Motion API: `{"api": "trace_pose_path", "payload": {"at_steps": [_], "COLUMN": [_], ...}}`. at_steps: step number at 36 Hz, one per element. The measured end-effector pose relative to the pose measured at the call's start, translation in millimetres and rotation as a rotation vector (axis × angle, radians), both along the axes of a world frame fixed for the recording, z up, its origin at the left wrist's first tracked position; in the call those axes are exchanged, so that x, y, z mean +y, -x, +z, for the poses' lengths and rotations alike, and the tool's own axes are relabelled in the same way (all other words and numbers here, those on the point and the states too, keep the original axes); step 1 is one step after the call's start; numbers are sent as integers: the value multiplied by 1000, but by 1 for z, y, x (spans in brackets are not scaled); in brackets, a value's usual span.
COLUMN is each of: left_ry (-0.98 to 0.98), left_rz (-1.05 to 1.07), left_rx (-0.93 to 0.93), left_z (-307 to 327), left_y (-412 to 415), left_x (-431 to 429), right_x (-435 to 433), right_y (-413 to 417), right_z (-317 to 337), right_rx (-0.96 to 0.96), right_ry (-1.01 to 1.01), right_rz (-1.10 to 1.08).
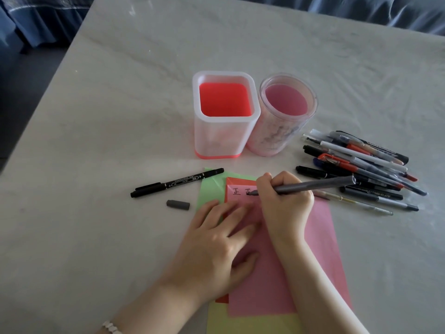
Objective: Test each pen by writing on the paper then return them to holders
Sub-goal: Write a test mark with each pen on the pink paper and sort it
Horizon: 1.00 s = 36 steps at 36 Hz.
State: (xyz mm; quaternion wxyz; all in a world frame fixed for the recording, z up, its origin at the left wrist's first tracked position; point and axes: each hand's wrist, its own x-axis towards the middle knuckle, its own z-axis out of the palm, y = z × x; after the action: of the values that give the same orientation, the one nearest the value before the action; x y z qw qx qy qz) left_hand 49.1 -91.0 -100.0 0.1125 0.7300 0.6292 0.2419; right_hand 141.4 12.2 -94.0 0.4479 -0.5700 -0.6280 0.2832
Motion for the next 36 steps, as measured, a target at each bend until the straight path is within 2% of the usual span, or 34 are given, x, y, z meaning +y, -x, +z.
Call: {"api": "trace_pose_path", "payload": {"at_steps": [6,16,26,32,36], "left_ry": [-2,-20,-38,-84,-116], "left_rz": [-2,7,-18,4,85], "left_rx": [12,16,25,-13,71], "left_z": [0,-2,0,5,10], "left_y": [0,1,2,8,20], "left_x": [0,0,0,-2,-4], "right_x": [-1,1,-4,-8,-10], "right_y": [0,-1,-18,-44,-59], "right_z": [0,3,18,23,25], "right_rx": [-25,-49,252,206,170], "right_ry": [-20,-4,94,169,216], "right_rz": [27,-92,-137,-51,-14]}}
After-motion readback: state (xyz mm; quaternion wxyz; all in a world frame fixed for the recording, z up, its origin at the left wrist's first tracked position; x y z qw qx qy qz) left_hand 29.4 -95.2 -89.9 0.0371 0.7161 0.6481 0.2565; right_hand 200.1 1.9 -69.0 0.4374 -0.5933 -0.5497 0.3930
